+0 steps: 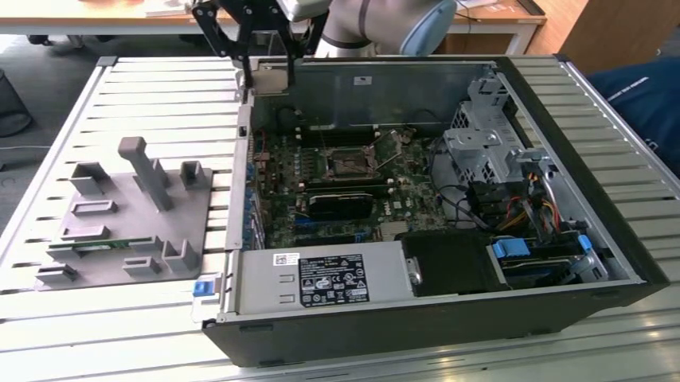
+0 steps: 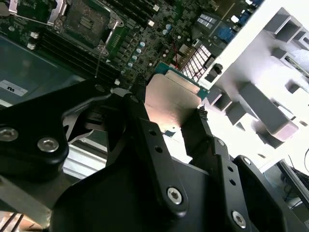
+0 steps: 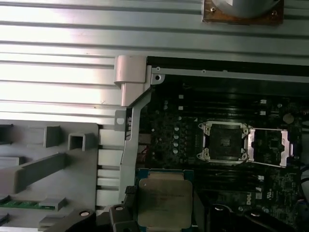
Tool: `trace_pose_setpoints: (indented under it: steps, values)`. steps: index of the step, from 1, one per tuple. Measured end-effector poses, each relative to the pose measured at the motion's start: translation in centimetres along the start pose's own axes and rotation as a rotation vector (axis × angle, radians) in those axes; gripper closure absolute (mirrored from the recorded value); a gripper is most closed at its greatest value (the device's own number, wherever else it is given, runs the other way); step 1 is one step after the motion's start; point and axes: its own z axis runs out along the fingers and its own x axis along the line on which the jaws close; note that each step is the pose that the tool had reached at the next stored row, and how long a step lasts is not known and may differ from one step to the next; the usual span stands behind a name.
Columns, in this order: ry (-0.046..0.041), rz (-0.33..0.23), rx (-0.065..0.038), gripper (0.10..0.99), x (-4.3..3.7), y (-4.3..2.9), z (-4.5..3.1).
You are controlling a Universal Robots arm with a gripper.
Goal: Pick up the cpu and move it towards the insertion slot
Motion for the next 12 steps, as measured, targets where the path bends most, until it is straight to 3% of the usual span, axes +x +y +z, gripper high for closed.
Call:
trace_pose_setpoints:
  steps: [12]
  values:
    - [0.0, 0.0, 0.0, 0.541, -3.39, 0.77, 0.01]
